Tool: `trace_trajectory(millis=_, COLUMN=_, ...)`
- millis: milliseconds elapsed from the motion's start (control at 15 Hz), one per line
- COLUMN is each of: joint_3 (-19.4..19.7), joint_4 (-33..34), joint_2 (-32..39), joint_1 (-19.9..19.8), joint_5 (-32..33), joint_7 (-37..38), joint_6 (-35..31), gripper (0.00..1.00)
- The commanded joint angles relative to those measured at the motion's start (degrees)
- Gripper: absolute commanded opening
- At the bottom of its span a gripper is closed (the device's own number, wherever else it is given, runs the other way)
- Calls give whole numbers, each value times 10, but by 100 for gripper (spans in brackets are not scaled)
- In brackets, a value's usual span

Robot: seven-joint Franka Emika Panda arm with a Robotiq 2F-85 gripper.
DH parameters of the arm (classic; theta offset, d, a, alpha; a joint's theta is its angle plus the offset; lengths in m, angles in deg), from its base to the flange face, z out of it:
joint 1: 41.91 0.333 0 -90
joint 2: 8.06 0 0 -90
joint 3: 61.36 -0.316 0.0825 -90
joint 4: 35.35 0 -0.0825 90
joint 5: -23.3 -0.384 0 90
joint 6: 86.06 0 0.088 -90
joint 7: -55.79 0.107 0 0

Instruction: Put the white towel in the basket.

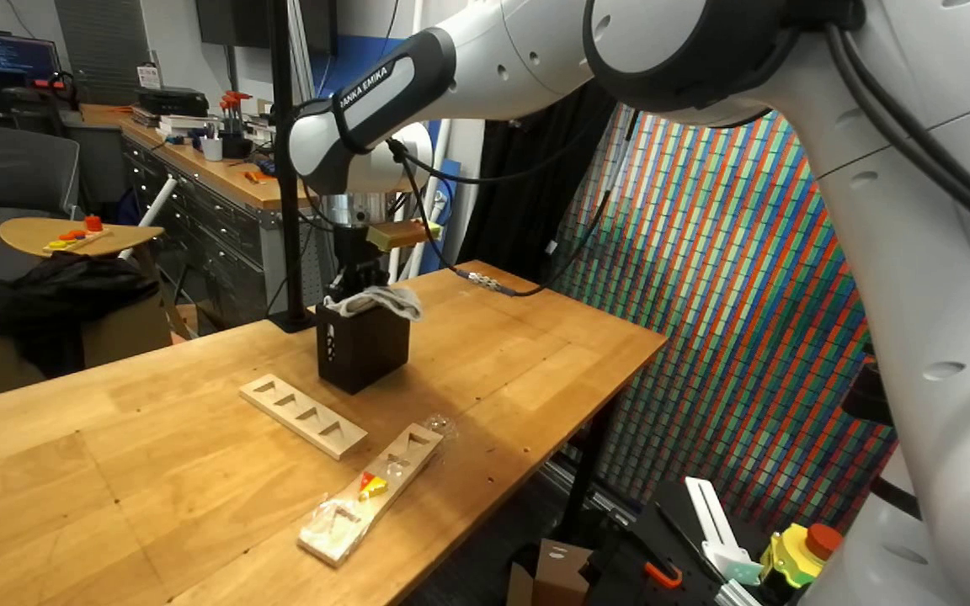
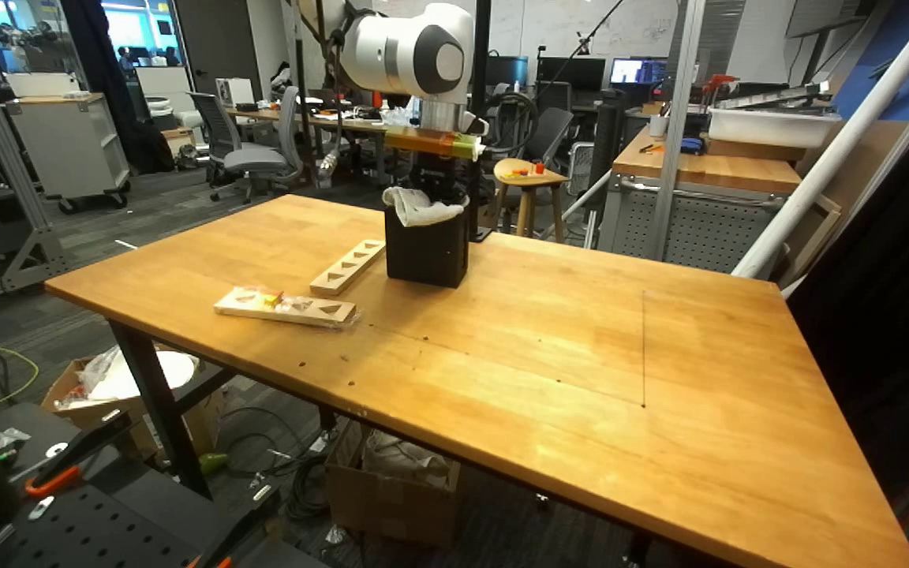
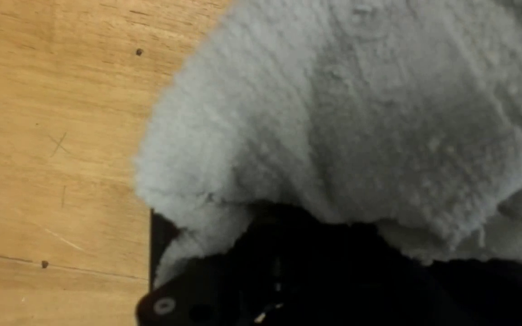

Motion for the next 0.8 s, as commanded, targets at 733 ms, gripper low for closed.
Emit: trace_trajectory(millis=733, joint_3=16, joint_4=-163, joint_2=-204, joint_1=35, joint_5=58, joint_7=79, joint_6=-13, gripper=0)
